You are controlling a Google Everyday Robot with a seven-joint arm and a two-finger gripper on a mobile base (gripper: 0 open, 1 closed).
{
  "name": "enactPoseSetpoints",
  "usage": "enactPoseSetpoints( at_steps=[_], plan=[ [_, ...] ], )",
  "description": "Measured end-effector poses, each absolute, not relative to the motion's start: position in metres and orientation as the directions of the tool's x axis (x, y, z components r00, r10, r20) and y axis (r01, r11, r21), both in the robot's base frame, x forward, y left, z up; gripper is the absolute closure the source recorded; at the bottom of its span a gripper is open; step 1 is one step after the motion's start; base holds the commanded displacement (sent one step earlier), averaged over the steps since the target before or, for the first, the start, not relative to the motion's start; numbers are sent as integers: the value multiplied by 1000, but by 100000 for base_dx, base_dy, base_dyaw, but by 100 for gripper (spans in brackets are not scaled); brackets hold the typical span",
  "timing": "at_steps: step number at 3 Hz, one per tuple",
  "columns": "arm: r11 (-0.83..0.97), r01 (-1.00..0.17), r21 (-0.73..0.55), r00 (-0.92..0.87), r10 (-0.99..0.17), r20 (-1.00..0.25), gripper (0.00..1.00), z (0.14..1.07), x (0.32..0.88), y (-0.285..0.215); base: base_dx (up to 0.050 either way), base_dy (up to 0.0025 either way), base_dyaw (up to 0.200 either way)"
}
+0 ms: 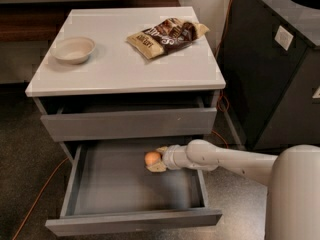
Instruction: Place orange into middle drawer
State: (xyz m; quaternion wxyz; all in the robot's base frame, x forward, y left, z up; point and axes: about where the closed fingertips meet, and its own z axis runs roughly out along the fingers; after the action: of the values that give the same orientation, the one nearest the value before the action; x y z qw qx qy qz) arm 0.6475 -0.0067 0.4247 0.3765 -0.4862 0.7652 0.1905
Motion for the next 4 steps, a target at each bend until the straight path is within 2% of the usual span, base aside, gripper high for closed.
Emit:
enactPoseSetpoints(
  at_steps=[4],
  plan=[
    [419, -906, -56, -245, -627, -740, 7, 382, 649, -7, 0, 0, 0]
  ],
)
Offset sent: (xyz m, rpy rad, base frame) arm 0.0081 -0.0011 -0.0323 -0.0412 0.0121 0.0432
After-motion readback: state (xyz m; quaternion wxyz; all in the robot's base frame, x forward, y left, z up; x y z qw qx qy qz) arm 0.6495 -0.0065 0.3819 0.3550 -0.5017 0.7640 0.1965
